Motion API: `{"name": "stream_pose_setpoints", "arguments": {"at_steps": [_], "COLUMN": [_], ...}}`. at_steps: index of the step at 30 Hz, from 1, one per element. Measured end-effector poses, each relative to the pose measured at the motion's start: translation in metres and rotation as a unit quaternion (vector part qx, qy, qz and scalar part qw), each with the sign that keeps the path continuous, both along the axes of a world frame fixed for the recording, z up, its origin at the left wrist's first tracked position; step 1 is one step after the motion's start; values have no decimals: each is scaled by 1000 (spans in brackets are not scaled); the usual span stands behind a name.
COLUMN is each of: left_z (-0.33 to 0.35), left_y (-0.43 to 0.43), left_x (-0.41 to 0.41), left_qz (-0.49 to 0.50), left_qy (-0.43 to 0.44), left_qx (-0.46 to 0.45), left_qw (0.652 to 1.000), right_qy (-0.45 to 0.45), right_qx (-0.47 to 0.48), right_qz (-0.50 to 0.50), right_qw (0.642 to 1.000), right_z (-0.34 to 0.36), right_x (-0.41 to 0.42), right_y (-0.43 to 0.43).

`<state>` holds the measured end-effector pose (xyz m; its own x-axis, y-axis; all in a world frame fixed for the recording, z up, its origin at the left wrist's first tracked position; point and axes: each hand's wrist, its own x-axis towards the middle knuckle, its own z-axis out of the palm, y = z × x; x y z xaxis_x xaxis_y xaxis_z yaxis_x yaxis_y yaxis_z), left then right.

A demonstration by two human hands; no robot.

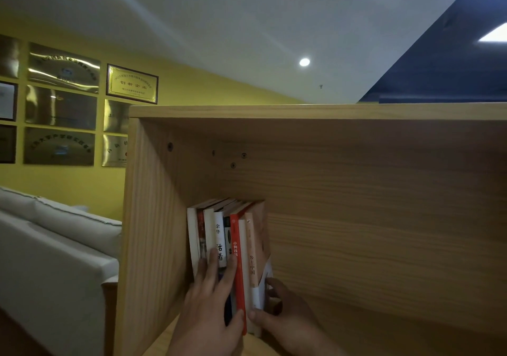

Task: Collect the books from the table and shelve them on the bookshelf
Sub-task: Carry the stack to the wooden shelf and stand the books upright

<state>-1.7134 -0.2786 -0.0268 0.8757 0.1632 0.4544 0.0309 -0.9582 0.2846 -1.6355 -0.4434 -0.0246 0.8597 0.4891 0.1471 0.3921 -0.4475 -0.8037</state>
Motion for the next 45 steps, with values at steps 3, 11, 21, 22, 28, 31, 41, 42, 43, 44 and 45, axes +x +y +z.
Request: {"name": "stream_pose_setpoints", "arguments": {"at_steps": [3,11,21,22,28,31,41,42,43,44,45], "left_z": [0,-1,-6,-6,-8,-11,-7,-8,-8,-7,-8], "left_y": [1,5,3,4,10,9,-2,-3,-3,-2,-2], "left_x": [4,9,7,7,5,5,-21,-26,-32,-39,-46], "left_qz": [16,47,26,18,-49,-57,-39,-34,-25,-15,-6], "left_qy": [11,46,11,20,-26,-49,-109,-95,-68,-41,-16], "left_qx": [12,67,12,6,-103,-128,-169,-172,-184,-196,-205], "left_qw": [1000,996,1000,1000,993,989,979,980,980,980,979], "right_qy": [-4,-14,-43,-39,-43,-50,-45,-60,-72,-77,-84], "right_qx": [4,-77,-131,-126,-136,-155,-82,-90,-101,-119,-141], "right_qz": [7,24,20,21,26,21,-37,-44,-54,-63,-68], "right_qw": [1000,997,990,991,989,986,995,993,991,988,984], "right_z": [-3,-6,-15,-16,-18,-21,4,6,7,7,5], "right_x": [1,8,16,17,16,17,-18,-24,-30,-34,-39], "right_y": [1,4,7,7,7,5,-1,-2,-5,-8,-12]}}
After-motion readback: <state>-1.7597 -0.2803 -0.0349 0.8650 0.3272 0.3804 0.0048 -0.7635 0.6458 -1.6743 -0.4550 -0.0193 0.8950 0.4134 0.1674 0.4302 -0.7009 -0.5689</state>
